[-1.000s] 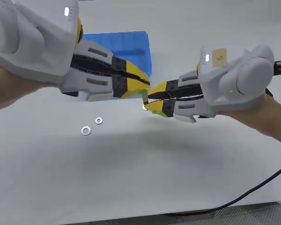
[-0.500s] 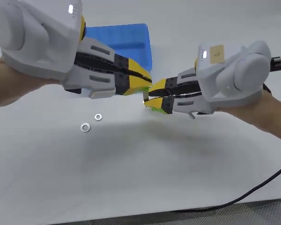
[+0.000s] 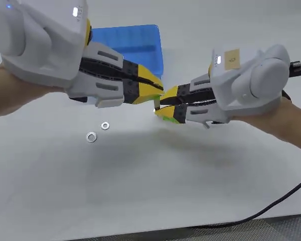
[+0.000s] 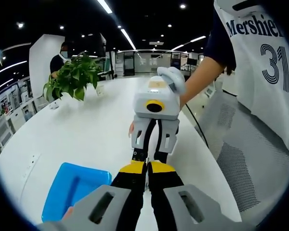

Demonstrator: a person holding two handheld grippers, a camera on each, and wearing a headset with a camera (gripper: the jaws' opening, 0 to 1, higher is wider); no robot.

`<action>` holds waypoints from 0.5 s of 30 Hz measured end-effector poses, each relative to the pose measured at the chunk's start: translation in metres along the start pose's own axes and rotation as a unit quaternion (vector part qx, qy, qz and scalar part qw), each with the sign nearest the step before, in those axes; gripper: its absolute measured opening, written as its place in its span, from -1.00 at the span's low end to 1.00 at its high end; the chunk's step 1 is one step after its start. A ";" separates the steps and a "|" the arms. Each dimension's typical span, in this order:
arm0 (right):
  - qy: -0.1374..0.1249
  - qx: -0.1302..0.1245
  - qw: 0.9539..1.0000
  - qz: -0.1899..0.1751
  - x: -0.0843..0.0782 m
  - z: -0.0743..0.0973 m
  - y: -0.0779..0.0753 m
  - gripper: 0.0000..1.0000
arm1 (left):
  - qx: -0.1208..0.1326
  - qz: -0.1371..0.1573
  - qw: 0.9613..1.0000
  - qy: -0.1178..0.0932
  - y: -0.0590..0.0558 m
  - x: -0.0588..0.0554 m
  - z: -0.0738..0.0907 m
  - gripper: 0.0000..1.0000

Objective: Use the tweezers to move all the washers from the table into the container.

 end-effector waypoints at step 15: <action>0.002 0.005 1.000 0.005 0.012 0.001 0.008 -0.80 | 0.003 -0.007 1.000 0.000 -0.006 0.009 0.011 -0.89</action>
Point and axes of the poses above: the centre of the closed fingertips' face, and the gripper's own axes: z roughly backward along the fingers, y roughly to its left, x roughly out of its top, the point moved 4 cm from there along z, roughly backward along the fingers, and after that the axes turned 15 degrees about x, right-handed, at the moved point
